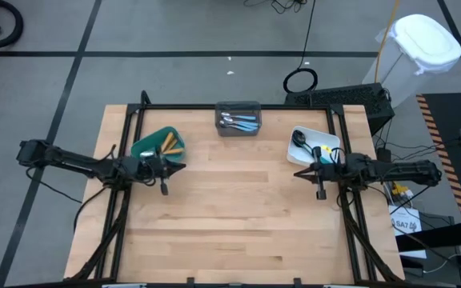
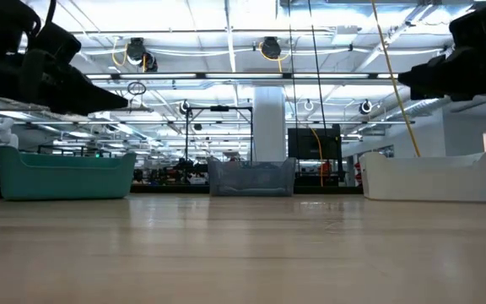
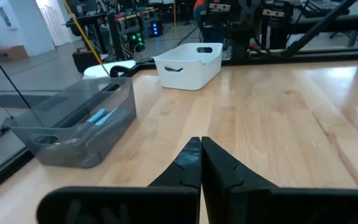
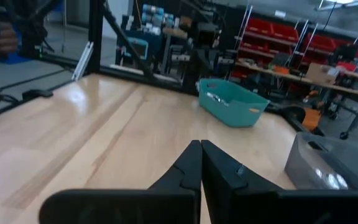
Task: Sort silverware by color (type)
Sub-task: Return to Home Position
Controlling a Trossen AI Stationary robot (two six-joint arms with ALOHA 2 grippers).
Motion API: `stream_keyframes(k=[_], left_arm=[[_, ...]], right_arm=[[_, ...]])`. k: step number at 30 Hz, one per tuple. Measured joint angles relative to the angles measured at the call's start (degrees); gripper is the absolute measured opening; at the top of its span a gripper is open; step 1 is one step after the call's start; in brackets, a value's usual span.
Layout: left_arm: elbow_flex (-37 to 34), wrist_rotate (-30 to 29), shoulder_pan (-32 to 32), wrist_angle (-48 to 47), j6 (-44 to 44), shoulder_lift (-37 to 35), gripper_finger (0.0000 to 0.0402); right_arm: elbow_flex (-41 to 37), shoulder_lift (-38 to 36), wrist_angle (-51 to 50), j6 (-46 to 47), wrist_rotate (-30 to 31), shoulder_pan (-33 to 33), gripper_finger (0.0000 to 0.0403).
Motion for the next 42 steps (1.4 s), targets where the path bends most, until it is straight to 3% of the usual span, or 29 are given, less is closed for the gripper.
stream_keyframes(k=[15,20,33,42], left_arm=[[0.02,1.09,0.00,-21.72,2.62,-25.90,0.0001],[0.09,6.25,0.18,-25.38,3.10,-34.92,0.0001],[0.13,16.21,8.12,-27.34,2.81,-34.76,0.0001],[0.11,16.73,9.94,-27.55,0.88,-33.26,0.0001]], right_arm=[[-0.04,-3.29,-1.38,0.46,1.36,0.00,0.0000],[-0.07,-3.29,-1.38,0.38,1.40,0.00,0.0000],[-0.07,-3.27,-1.31,1.15,1.38,-0.02,0.0000],[-0.07,-3.25,-1.29,3.85,1.42,-0.02,0.0000]])
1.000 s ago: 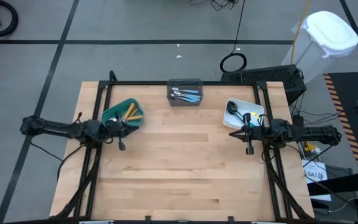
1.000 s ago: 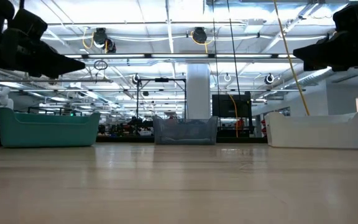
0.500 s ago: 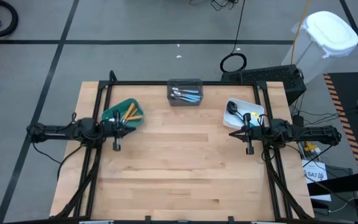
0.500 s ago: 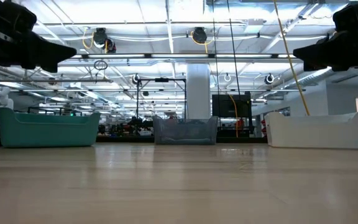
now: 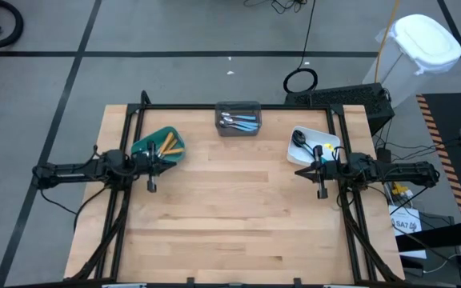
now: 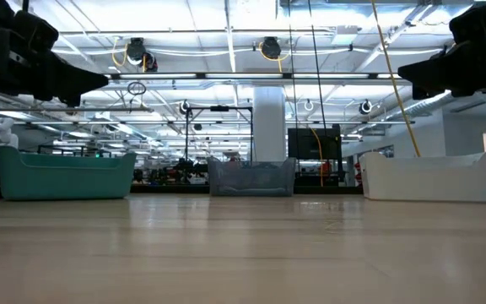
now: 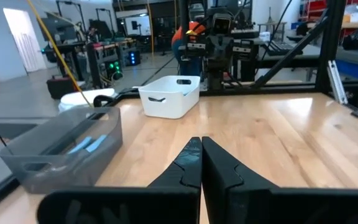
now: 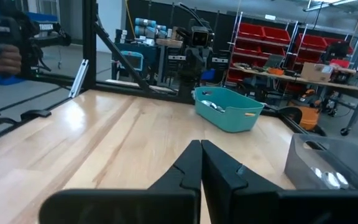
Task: Sort silverware by color (type)
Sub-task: Return to Home Position
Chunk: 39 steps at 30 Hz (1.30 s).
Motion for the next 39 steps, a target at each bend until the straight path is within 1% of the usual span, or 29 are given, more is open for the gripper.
stream_keyframes(k=[4,15,21,25,31,39], left_arm=[[0.00,0.00,0.00,0.00,-1.94,0.85,0.0001],[-0.02,-0.04,0.00,0.07,-2.16,1.23,0.0001],[-0.02,-0.10,0.00,0.11,-2.22,1.23,0.0001],[-0.04,-0.17,0.00,0.15,-2.29,1.23,0.0001],[-0.07,-0.20,0.00,0.20,-2.35,1.23,0.0001],[-0.07,-0.20,0.00,0.19,-2.35,1.23,0.0001]], right_arm=[[-0.02,0.07,0.07,2.11,0.00,-0.02,0.0000],[-0.02,0.09,0.09,8.02,-0.06,0.00,0.0000],[-0.02,0.09,0.09,6.64,-0.11,0.00,0.0000],[-0.02,0.09,0.11,4.37,-1.90,0.00,0.0000],[-0.02,0.09,0.39,2.16,-2.49,0.02,0.0000],[-0.04,0.12,3.99,1.55,-2.99,0.02,0.0000]])
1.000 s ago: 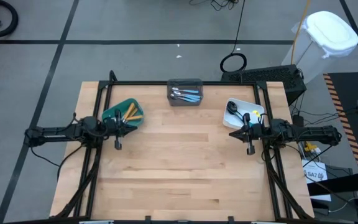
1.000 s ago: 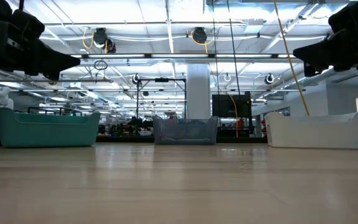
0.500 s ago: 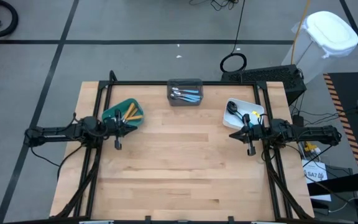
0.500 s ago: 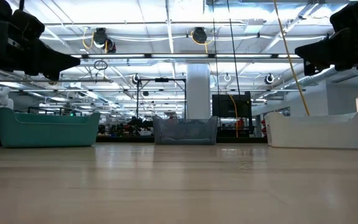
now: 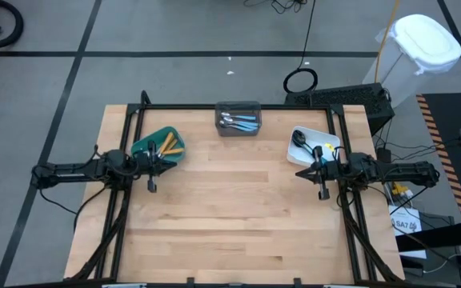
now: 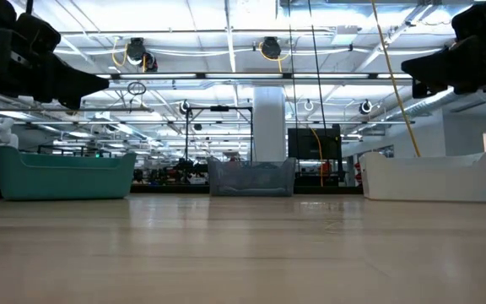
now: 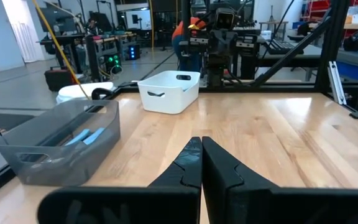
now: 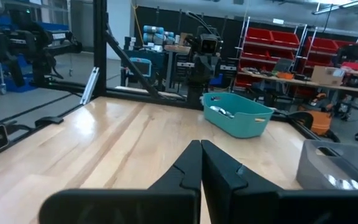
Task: Sort silverware by color (type)
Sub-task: Return to Home Position
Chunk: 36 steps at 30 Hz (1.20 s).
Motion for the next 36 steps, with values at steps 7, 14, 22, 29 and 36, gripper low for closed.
stream_keyframes(k=[7,14,22,29,36], left_arm=[[0.00,0.00,0.00,0.01,0.00,0.00,0.0001],[0.00,0.00,0.00,0.01,0.02,0.00,0.0001],[0.00,0.00,0.00,0.01,0.02,0.00,0.0001],[0.00,-0.02,0.00,0.01,0.02,0.00,0.0001],[0.00,-0.02,0.00,-0.01,0.02,0.00,0.0001]], right_arm=[[0.00,0.02,0.84,0.00,-0.17,-0.02,0.0000],[0.02,0.02,0.95,0.00,-0.15,-0.02,0.0003],[0.02,0.02,1.10,0.00,-0.11,-0.02,0.0008],[0.04,0.02,1.30,0.00,-0.02,-0.02,0.0008],[0.04,0.02,1.36,0.00,0.02,-0.02,0.0008]])
